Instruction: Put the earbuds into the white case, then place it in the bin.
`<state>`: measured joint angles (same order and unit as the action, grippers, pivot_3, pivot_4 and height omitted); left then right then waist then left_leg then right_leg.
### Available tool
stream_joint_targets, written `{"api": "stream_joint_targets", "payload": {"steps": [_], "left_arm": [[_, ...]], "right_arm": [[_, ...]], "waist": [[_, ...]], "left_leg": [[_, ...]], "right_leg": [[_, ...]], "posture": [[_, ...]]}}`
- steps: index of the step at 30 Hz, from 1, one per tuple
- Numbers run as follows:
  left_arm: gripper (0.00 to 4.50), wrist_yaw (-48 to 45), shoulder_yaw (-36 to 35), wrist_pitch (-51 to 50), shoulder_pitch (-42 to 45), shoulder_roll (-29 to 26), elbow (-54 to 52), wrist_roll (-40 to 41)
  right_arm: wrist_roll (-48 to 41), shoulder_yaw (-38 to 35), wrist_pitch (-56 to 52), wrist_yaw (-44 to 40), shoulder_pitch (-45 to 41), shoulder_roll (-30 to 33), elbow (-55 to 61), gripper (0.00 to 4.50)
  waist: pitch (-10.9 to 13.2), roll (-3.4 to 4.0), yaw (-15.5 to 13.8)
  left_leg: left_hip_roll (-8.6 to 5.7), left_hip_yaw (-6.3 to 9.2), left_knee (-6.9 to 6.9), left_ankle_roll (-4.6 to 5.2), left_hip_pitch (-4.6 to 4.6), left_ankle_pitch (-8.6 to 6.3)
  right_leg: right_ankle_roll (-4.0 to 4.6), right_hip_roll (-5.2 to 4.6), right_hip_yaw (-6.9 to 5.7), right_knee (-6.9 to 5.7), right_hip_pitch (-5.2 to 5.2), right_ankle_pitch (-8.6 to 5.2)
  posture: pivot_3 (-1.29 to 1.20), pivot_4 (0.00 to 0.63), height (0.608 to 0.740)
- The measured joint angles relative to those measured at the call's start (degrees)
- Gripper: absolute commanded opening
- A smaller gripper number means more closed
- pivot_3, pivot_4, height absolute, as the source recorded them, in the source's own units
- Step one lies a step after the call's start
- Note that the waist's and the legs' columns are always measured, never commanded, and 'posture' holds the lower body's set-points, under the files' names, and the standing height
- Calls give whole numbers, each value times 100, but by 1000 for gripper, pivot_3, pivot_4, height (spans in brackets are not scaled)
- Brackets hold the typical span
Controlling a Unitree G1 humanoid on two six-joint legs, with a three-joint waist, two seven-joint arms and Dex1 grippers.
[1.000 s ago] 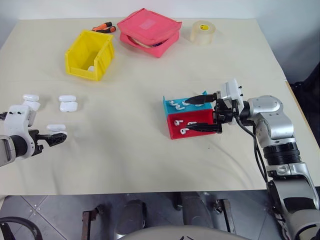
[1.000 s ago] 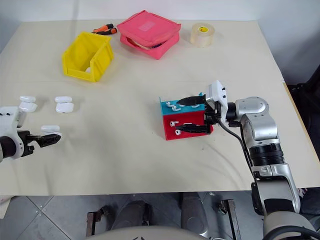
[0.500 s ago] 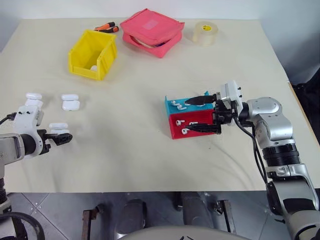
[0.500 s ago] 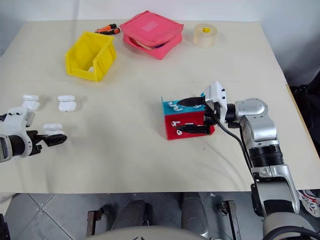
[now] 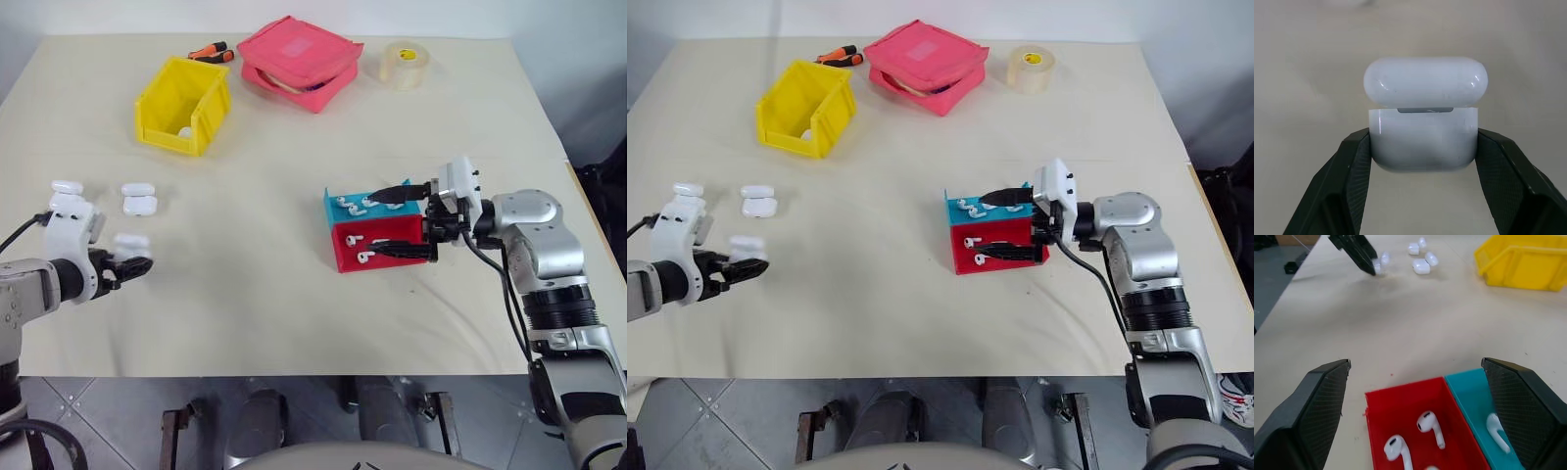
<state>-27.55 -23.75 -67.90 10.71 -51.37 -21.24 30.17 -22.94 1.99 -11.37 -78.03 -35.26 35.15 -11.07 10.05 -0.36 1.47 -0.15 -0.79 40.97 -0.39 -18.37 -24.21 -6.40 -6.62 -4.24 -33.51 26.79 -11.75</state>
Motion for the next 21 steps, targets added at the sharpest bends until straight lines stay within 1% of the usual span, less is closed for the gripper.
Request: {"api": "stream_joint_targets", "payload": {"steps": [1,3,4,6,7,8,10,14,17,19,21], "left_arm": [[2776,-290,6,718,9,118,-94,-15],[2776,-681,104,1701,96,300,-109,-54],[2776,-788,179,2023,156,377,-87,-90],[2776,-1200,562,3282,583,942,308,-283],[2776,-1354,730,3729,723,1143,454,-351],[2776,-1624,1043,4347,918,1418,747,-431],[2776,-2065,1463,5216,1201,1779,1261,-584],[2776,-2849,2014,6457,1651,2240,2244,-785],[2776,-3137,2323,6964,1983,2495,2896,-955],[2776,-3361,2520,7437,2254,2734,3430,-1140],[2776,-3583,2669,7677,2283,2995,3619,-1144]], "right_arm": [[-23,-41,-28,44,61,69,108,4500],[-53,-75,-104,95,117,120,225,4500],[-57,-84,-125,118,130,130,251,4500],[-81,-190,-168,201,283,213,401,4500],[-93,-199,-188,236,304,214,448,4500],[-106,-233,-225,291,358,234,554,4500],[-112,-250,-264,395,480,270,754,4500],[-81,-275,-402,639,825,492,1126,4500],[19,-284,-581,869,945,672,1388,4500],[158,-257,-829,1087,1122,930,1711,4500],[326,-238,-1053,1345,1280,1043,2042,4500]], "waist": [[2,5,-4],[4,9,-1],[5,9,0],[5,20,-37],[5,19,-48],[5,19,-56],[5,18,-87],[5,19,-116],[5,18,-139],[5,19,-156],[5,19,-163]], "left_leg": [[-3,1,1,0,2,0],[-2,0,1,0,5,0],[-2,0,1,0,5,0],[-7,-1,5,2,4,0],[-8,-4,10,4,3,-1],[-8,-5,13,8,4,-3],[-7,-11,15,12,3,-5],[-6,-25,19,24,5,-7],[-7,-25,24,32,5,-10],[-7,-27,25,43,5,-15],[-7,-36,30,54,4,-21]], "right_leg": [[0,-3,-2,0,-5,0],[0,0,-5,1,-10,0],[0,2,-5,0,-11,0],[-1,-2,-11,2,-18,1],[-3,-1,-11,1,-18,2],[-4,-1,-11,1,-21,3],[-4,3,-12,3,-21,3],[-7,4,-9,1,-21,4],[-9,4,-9,1,-24,6],[-9,5,-9,2,-25,6],[-9,2,-15,5,-26,6]], "posture": [[0,150,740],[0,150,740],[0,150,740],[0,150,740],[0,150,740],[0,150,740],[0,150,740],[0,150,740],[0,150,740],[0,150,740],[0,150,740]]}}
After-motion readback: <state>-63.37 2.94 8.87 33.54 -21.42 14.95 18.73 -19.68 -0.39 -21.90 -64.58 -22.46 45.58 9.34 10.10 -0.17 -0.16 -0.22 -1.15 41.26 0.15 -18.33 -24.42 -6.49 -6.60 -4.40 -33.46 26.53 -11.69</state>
